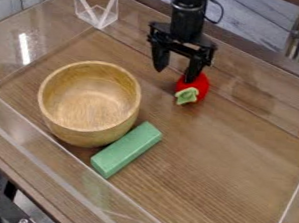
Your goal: Move the red fruit to the left
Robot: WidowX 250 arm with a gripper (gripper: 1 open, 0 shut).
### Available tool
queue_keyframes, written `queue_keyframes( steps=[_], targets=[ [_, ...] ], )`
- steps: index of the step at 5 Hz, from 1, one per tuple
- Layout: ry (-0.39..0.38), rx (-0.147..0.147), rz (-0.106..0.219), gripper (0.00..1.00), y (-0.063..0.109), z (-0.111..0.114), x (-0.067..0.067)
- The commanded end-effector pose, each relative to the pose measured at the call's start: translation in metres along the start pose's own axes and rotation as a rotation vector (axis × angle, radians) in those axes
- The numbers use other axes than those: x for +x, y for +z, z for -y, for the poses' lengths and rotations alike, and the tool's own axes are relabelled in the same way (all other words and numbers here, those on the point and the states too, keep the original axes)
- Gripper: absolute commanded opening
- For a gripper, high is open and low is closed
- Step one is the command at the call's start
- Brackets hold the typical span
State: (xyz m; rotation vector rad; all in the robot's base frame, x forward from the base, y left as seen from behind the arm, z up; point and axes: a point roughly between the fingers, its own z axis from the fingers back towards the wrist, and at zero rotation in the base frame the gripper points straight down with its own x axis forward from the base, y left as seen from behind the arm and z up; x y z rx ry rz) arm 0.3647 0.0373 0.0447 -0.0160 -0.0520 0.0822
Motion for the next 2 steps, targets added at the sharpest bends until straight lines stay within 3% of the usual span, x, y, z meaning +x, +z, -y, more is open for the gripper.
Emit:
queue_keyframes(
  steps=[1,2],
  targets=[
    [-0.034,-0.002,0.044,1.0,-0.0064,0.006,0.0067],
    [-0.032,-0.004,0.053,1.0,-0.0157,0.005,0.004]
  ],
)
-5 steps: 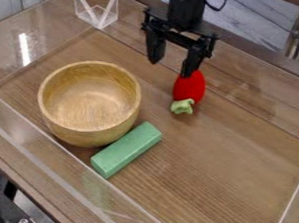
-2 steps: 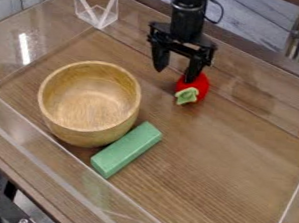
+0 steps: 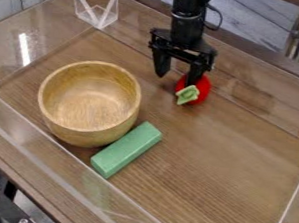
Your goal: Move the red fruit to the left
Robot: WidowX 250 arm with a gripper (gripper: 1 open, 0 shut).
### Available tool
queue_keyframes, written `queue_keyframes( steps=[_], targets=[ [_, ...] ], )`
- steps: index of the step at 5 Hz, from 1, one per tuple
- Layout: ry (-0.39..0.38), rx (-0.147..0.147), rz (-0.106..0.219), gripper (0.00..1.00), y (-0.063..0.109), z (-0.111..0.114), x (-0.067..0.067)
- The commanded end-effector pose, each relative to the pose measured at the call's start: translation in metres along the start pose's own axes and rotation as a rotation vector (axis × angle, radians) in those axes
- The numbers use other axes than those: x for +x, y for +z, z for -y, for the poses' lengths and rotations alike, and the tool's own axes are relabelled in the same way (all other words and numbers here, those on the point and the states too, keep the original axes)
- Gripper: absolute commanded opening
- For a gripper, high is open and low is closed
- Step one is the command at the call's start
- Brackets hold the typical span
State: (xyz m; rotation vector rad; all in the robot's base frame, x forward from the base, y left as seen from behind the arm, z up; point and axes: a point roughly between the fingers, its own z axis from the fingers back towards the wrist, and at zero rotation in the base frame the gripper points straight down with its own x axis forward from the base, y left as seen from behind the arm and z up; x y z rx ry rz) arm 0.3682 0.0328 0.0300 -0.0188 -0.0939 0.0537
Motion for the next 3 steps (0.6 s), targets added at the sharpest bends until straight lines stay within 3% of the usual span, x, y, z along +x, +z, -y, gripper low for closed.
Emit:
queue_keyframes(
  steps=[1,3],
  targets=[
    [0.001,0.003,0.014,1.0,-0.009,-0.001,-0.002],
    [-0.084,-0.004,0.01,1.0,-0.016,0.01,-0.002]
  ],
)
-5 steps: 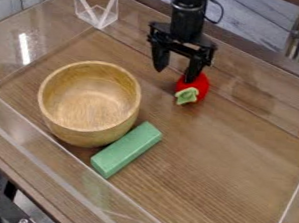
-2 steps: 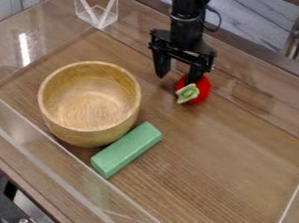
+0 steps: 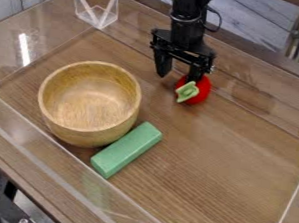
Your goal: Move the red fruit to the left
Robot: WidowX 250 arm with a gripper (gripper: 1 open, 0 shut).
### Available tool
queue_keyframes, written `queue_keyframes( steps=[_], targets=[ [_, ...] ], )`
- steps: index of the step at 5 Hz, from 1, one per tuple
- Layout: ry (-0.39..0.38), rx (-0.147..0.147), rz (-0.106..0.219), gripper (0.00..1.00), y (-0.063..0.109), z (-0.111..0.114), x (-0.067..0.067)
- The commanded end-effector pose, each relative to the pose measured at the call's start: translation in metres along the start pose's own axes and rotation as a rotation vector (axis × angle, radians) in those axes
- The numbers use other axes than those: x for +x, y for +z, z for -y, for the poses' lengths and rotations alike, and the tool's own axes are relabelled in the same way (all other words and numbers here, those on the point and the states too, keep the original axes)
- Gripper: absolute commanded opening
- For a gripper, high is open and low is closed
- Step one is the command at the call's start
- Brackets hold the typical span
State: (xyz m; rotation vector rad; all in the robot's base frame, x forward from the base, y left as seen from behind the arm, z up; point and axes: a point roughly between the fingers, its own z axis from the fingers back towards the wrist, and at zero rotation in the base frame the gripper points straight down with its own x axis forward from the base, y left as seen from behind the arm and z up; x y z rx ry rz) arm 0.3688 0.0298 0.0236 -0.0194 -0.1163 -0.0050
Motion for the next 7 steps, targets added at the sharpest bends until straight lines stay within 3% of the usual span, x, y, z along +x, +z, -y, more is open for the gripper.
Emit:
queue_keyframes(
  steps=[1,4,7],
  targets=[
    [-0.053,-0.003,-0.015,1.0,-0.011,0.011,-0.004],
    [-0.083,-0.003,-0.031,1.0,-0.019,0.018,-0.01],
    [-0.175,-0.009,-0.054,1.0,-0.023,0.028,-0.017]
  ],
)
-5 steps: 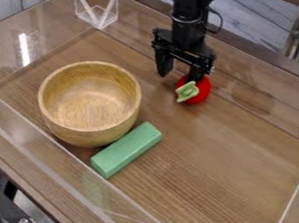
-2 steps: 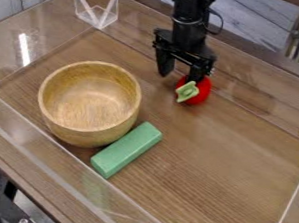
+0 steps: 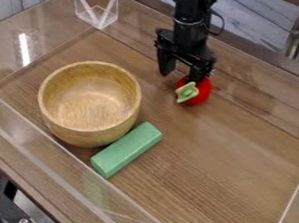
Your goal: Move the red fruit to the left
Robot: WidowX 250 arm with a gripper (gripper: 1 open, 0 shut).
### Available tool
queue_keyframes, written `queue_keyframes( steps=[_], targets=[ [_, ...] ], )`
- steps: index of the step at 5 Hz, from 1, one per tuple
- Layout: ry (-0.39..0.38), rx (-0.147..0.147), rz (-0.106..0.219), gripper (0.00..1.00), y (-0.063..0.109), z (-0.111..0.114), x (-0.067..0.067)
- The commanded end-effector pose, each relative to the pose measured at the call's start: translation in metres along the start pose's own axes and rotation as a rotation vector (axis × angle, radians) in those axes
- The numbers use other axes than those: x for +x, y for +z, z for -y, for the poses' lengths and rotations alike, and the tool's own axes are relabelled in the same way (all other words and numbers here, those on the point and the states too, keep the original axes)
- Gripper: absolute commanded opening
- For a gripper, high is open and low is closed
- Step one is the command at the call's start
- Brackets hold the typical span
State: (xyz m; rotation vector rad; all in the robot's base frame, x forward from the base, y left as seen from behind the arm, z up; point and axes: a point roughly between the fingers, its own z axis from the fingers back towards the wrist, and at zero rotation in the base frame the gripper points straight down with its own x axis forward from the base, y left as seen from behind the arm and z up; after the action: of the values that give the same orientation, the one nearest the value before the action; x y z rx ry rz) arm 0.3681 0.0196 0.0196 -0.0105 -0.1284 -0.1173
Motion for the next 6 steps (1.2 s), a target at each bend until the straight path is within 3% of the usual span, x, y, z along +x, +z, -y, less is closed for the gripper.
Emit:
queue_keyframes(
  steps=[1,2,3,4,6],
  targets=[
    [-0.09,-0.019,-0.073,1.0,-0.019,0.023,-0.017],
    [-0.064,-0.015,-0.074,0.0,-0.019,0.021,-0.017],
    [-0.106,-0.021,-0.072,0.0,-0.019,0.018,-0.017],
    [-0.127,-0.035,-0.047,0.0,-0.006,0.012,-0.015],
    [-0.095,-0.05,0.001,0.0,0.022,0.005,-0.014]
  ],
)
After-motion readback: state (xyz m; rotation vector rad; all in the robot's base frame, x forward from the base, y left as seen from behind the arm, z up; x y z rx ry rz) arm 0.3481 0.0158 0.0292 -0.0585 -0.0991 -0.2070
